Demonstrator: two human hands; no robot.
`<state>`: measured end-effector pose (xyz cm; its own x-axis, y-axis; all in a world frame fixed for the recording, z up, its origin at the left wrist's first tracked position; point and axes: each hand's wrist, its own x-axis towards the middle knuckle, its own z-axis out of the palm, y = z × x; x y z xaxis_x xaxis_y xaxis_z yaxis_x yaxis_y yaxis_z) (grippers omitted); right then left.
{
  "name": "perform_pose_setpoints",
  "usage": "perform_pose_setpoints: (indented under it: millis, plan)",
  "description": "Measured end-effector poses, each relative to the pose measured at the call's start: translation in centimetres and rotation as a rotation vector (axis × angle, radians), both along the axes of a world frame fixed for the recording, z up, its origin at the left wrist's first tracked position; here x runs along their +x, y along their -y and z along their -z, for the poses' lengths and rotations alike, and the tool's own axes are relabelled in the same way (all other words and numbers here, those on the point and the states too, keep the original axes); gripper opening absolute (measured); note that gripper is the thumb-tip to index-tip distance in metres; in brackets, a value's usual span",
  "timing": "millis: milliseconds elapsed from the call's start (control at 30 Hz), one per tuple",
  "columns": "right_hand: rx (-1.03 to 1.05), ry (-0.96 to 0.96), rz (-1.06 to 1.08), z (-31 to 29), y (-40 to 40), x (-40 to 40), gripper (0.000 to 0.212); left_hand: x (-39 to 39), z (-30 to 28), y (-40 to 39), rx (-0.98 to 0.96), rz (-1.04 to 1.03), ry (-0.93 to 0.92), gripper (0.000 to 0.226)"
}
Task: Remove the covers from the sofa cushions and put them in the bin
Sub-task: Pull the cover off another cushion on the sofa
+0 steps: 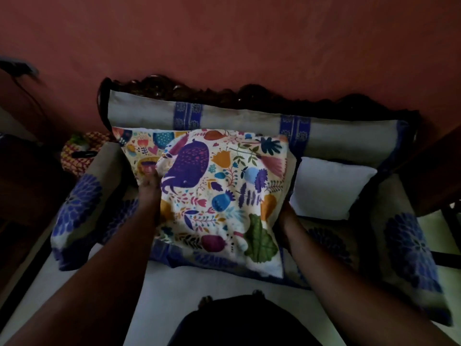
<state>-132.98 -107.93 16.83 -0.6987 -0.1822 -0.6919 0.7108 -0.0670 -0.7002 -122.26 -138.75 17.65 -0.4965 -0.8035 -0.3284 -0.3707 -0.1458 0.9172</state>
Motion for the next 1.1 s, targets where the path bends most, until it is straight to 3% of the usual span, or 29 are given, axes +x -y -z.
perform_pose_setpoints:
  millis: [67, 167, 267, 333, 400, 467, 500, 600, 667, 800, 900, 1000, 1100]
  plan:
    - [-0.068, -0.076, 0.146, -0.9, -0.1, -0.8, 0.044, 0.8, 0.2, -0.8, 0.142, 0.172, 0.045, 0.057]
    - [0.18, -0.335, 0.121, -1.6, -0.1, -2.6, 0.063, 3.0, 2.9, -2.0, 0.366, 0.291, 0.201, 0.054]
    - [0.221, -0.417, -0.017, 1.5, -0.6, -3.9, 0.075, 3.3, 6.7, -2.6, 0.111, 0.281, 0.28, 0.039]
    - [0.19, -0.379, -0.208, -0.1, 0.3, -2.2, 0.071, 2.2, 9.4, -1.5, 0.061, 0.245, 0.115, 0.034]
    - [0.082, -0.34, -0.37, -1.5, 1.3, -0.1, 0.055, 0.5, 9.7, -0.8, 0.039, 0.231, -0.008, 0.034]
    - [0.02, -0.343, -0.279, -1.4, 1.7, 0.6, 0.038, -0.3, 8.0, -0.5, -0.018, 0.169, -0.035, 0.034]
    - [0.087, -0.393, -0.209, -1.6, 1.4, 0.2, 0.036, -0.3, 7.4, -0.3, -0.046, 0.13, -0.039, 0.032]
    - [0.321, -0.456, -0.185, -2.6, -0.3, -2.5, 0.04, 1.0, 6.2, 1.0, -0.189, 0.048, 0.115, 0.026]
    - [0.296, -0.44, -0.177, -2.8, -2.0, -4.0, 0.044, 2.2, 7.0, 1.8, -0.254, 0.058, 0.195, 0.027]
    - [0.203, -0.454, -0.102, -4.1, -3.5, -5.0, 0.029, 2.8, 8.3, 1.8, -0.314, 0.103, 0.301, 0.035]
    - [0.172, -0.463, -0.042, -4.6, -4.8, -5.6, 0.029, 1.9, 8.7, 2.3, -0.366, 0.141, 0.423, 0.031]
    - [0.195, -0.545, -0.099, -4.5, -5.9, -5.5, 0.03, 1.5, 8.6, 3.3, -0.403, 0.188, 0.549, 0.029]
    - [0.117, -0.594, -0.161, -4.6, -6.0, -4.7, 0.036, 0.1, 8.0, 3.6, -0.352, 0.259, 0.579, 0.046]
